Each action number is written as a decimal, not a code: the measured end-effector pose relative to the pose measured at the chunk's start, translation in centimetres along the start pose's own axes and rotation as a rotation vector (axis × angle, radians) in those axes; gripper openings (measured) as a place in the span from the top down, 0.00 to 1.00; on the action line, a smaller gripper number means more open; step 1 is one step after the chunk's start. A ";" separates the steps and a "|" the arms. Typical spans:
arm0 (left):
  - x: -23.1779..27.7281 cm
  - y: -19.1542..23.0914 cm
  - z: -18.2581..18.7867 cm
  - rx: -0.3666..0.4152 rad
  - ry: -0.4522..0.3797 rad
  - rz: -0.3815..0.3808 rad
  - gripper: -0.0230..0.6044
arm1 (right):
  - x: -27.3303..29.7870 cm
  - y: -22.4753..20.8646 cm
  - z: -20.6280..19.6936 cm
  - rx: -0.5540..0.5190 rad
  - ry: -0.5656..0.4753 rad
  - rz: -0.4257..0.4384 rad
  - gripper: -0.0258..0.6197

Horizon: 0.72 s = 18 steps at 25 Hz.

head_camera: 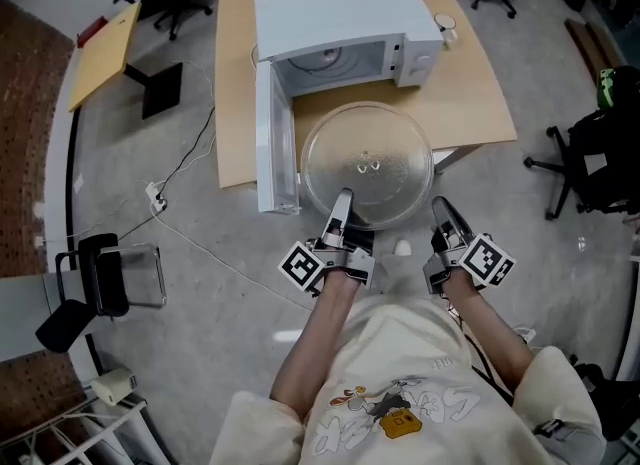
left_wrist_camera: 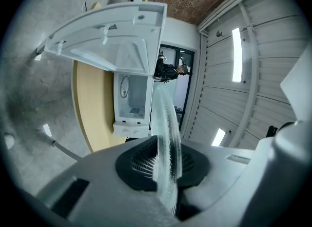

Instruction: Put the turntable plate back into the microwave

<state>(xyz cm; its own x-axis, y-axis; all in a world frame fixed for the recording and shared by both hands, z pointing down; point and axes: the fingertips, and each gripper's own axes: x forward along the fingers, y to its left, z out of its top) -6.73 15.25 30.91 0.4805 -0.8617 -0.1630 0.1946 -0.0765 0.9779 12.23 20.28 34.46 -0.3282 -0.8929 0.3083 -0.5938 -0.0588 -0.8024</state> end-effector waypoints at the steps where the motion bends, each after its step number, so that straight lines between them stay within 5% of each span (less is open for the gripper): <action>1: 0.5 0.3 0.4 -0.004 -0.002 -0.003 0.92 | 0.0 0.2 0.7 0.020 -0.015 0.014 0.81; 7: 3.6 3.0 2.0 -0.037 -0.026 0.009 0.92 | 3.2 3.2 0.6 0.187 0.036 0.172 0.68; 18: 10.7 9.5 6.0 0.021 -0.164 0.044 0.92 | 16.1 0.5 0.6 0.207 0.169 0.243 0.60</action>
<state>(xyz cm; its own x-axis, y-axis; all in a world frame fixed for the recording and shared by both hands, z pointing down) -4.90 2.23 39.24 0.3420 -0.9345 -0.0986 0.1580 -0.0463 0.9864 7.12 5.60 38.70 -0.5681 -0.8068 0.1623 -0.3281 0.0412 -0.9437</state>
